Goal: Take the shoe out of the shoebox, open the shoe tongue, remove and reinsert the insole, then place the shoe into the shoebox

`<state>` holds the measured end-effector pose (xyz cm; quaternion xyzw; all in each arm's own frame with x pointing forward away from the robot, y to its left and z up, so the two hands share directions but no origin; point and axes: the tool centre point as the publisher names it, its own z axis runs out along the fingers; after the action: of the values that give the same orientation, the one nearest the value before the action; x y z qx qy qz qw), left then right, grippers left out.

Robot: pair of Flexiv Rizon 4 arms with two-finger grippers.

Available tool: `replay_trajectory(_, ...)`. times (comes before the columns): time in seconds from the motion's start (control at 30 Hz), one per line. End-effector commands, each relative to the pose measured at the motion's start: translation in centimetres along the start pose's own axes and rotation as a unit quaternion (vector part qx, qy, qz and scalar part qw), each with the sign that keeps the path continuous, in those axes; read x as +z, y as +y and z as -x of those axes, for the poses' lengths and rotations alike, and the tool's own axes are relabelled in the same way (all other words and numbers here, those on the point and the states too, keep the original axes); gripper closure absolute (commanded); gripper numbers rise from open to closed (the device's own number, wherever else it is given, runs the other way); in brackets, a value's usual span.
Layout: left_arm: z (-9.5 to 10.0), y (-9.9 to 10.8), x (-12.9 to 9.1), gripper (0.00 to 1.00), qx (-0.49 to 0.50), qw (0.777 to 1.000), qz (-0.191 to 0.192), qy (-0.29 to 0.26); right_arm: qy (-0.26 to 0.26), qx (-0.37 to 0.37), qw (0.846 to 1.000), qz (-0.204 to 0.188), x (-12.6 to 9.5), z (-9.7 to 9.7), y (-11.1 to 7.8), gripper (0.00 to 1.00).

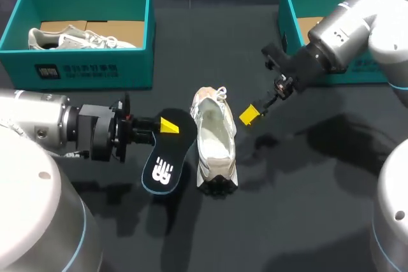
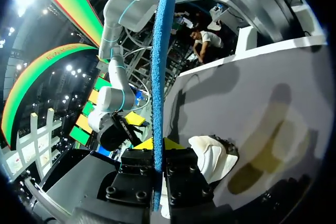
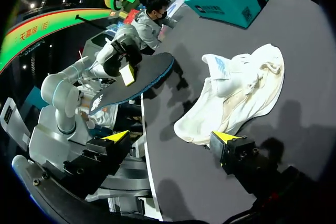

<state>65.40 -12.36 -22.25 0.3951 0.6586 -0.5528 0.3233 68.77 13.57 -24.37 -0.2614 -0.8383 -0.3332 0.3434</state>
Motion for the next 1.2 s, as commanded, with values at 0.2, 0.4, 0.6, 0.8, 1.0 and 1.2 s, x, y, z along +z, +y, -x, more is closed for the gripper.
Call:
replay_trajectory(0.2,-0.3,-2.6,0.7,1.00,-0.081,0.996,-0.031,0.011,-0.114,-0.078,0.988,-0.068,-0.9,-0.8,-2.8,0.00)
replay_trajectory(0.4,-0.3,-2.6,0.7,1.00,-0.081,0.996,-0.031,0.011,-0.114,-0.078,0.988,-0.068,-0.9,-0.8,-2.8,0.00)
replay_trajectory(0.6,-0.3,-2.6,0.7,1.00,-0.081,0.996,-0.031,0.011,-0.114,-0.078,0.988,-0.068,-0.9,-0.8,-2.8,0.00)
replay_trajectory(0.8,-0.4,-2.9,0.7,1.00,-0.108,0.994,-0.030,0.002,-0.146,-0.116,0.979,-0.083,-0.5,-0.7,-3.2,0.00)
replay_trajectory(1.0,-0.5,-3.2,0.5,1.00,-0.121,0.992,-0.022,-0.005,-0.159,-0.140,0.972,-0.101,0.1,-0.2,-3.2,0.00)
replay_trajectory(1.2,-0.8,-3.5,0.6,1.00,-0.134,0.990,-0.030,-0.009,-0.177,-0.160,0.965,-0.109,0.3,0.0,-3.2,0.00)
